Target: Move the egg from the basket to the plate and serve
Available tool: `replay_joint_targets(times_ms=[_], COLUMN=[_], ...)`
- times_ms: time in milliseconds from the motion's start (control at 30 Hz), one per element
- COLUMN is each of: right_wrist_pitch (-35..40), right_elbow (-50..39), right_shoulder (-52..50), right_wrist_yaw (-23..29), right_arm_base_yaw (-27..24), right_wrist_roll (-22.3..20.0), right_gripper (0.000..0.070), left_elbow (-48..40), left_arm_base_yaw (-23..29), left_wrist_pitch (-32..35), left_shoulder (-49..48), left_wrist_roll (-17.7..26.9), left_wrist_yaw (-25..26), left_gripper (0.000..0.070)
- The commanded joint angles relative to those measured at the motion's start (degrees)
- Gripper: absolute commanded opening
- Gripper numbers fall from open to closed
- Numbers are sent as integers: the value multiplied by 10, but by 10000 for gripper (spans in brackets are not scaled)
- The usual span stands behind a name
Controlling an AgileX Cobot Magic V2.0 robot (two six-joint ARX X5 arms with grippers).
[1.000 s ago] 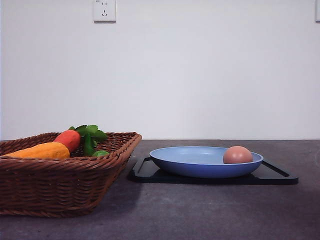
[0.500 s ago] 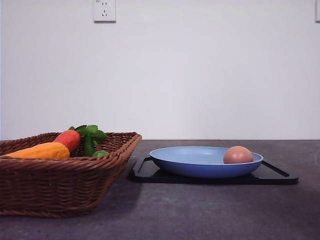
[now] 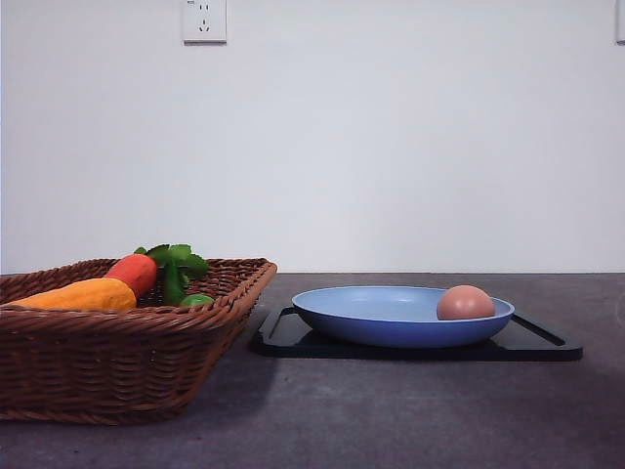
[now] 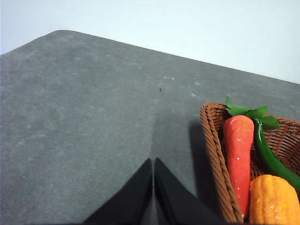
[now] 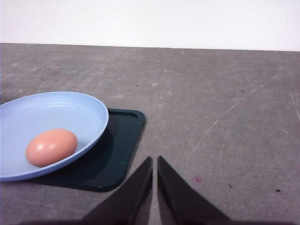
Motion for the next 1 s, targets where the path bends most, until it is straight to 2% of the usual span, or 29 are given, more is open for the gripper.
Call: replay_joint_targets(times_ms=[0,967], right_wrist_pitch=[0,0], right_elbow=[-4,-4], right_shoulder=[-1,-1], right_wrist_yaw=[1,1], right_arm_base_yaw=[-1,-1], right_wrist_roll=[8,8], right_gripper=[0,0], left_elbow=[-16,-16], left_arm_base_yaw=[0,0], left_wrist_pitch=[-3,-3], left_shoulder=[-1,-1], left_wrist_roll=[-4,-4], left_wrist_yaw=[1,1], left_gripper=[0,0])
